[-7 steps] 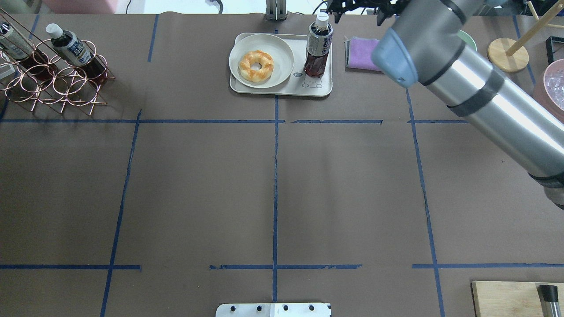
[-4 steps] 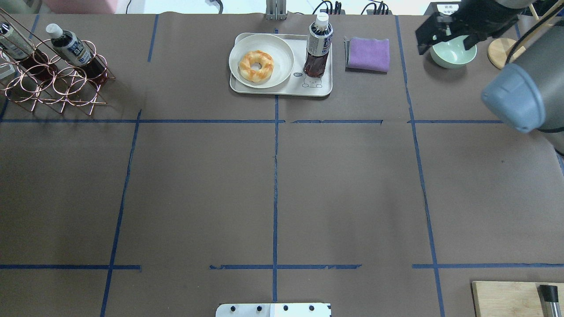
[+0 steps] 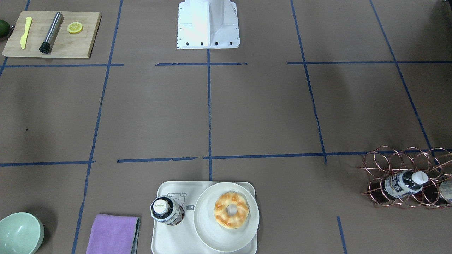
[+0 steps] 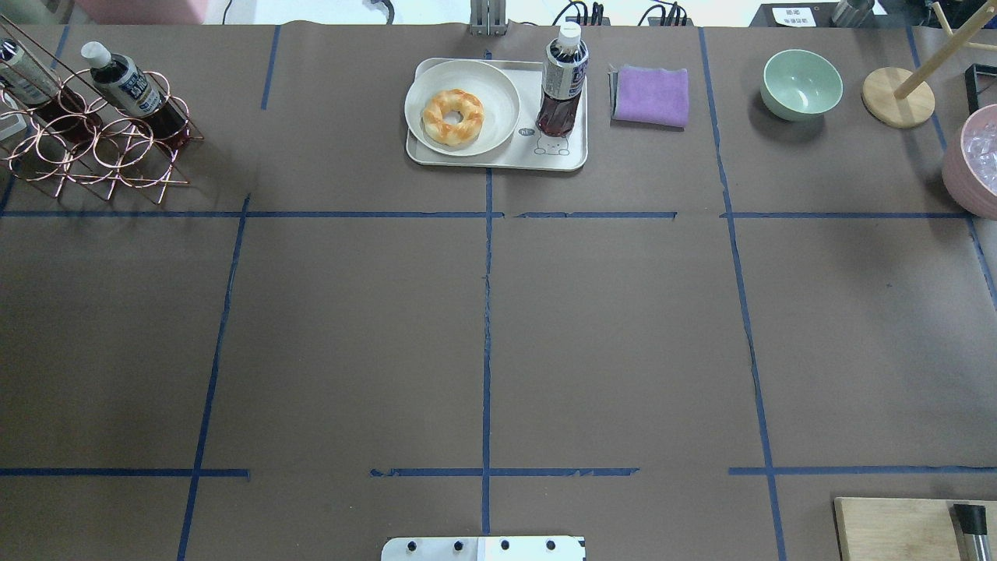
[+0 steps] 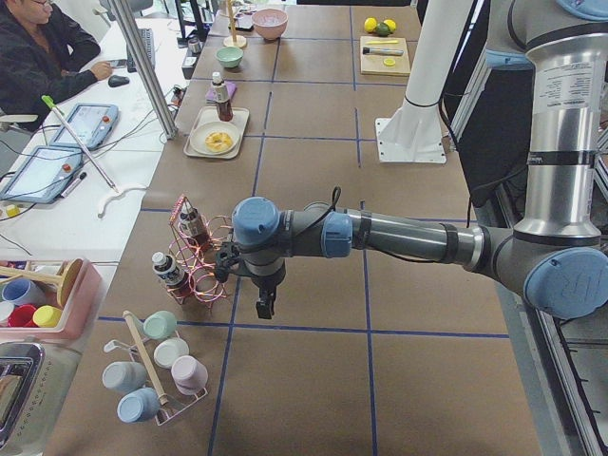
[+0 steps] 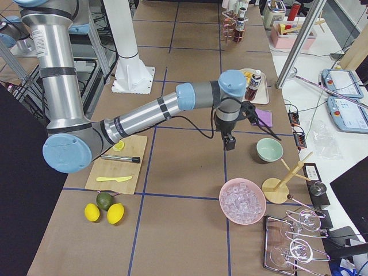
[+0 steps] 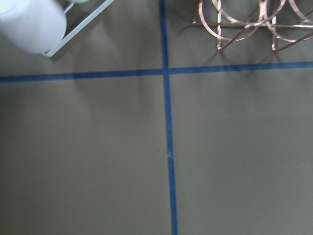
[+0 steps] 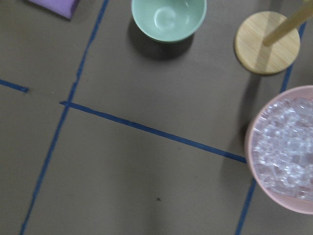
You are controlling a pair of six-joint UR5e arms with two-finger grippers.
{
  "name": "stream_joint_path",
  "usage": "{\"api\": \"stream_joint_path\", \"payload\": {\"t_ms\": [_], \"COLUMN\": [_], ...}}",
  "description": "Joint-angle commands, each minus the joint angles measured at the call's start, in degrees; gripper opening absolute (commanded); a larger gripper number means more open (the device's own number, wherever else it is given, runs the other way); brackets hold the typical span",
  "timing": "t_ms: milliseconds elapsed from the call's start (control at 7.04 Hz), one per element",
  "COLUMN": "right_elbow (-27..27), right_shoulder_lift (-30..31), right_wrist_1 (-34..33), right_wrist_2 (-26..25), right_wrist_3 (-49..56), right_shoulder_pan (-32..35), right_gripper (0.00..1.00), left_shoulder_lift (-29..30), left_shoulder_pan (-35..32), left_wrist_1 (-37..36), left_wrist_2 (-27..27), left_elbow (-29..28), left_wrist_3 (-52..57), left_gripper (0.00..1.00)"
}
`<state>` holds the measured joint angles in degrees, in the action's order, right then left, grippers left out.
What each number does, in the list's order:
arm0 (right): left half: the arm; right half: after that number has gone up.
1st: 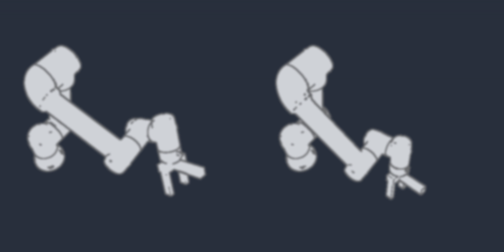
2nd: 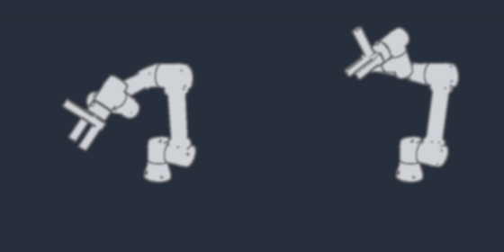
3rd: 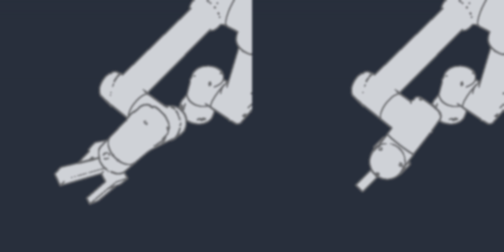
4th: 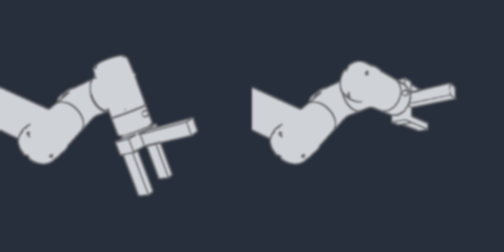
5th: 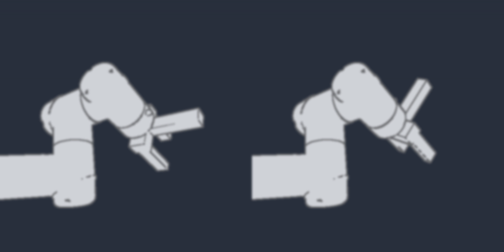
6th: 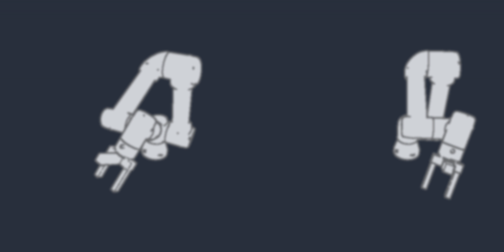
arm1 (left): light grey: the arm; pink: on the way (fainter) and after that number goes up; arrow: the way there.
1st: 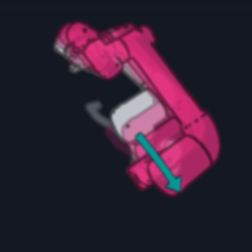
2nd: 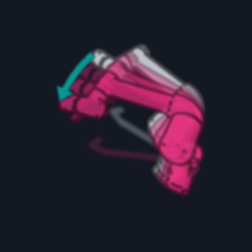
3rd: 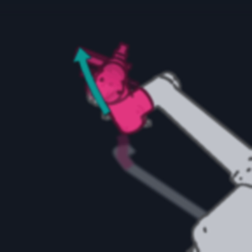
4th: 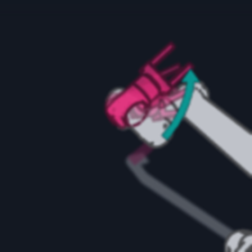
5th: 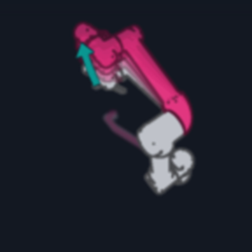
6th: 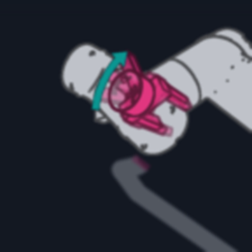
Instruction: Place tea on tray
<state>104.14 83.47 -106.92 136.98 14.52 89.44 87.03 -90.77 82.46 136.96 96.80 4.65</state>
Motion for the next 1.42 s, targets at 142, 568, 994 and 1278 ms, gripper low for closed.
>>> {"api": "stream_joint_path", "payload": {"t_ms": [142, 568, 994, 1278], "right_elbow": [-12.53, -15.02, -15.71, -16.07], "right_shoulder_lift": [5.73, 8.90, 8.81, 8.81], "right_wrist_1": [8.53, 11.12, 16.80, 17.19], "right_wrist_2": [1.54, 1.98, 2.24, 2.33], "right_wrist_3": [6.23, 0.20, -8.71, -8.89], "right_shoulder_pan": [7.07, 6.98, 6.80, 6.80], "right_gripper": [1.00, 1.00, 1.00, 1.00], "left_shoulder_lift": [-0.64, -0.90, -0.90, -0.81], "left_shoulder_pan": [-0.20, -0.11, -0.20, -0.11], "left_wrist_1": [0.43, 0.51, 0.51, 0.51], "left_wrist_2": [0.24, 0.24, 0.24, 0.15], "left_elbow": [-0.56, -0.73, -0.64, -0.64], "left_wrist_3": [0.10, 0.10, 0.18, 0.10], "left_gripper": [1.00, 1.00, 1.00, 1.00]}}
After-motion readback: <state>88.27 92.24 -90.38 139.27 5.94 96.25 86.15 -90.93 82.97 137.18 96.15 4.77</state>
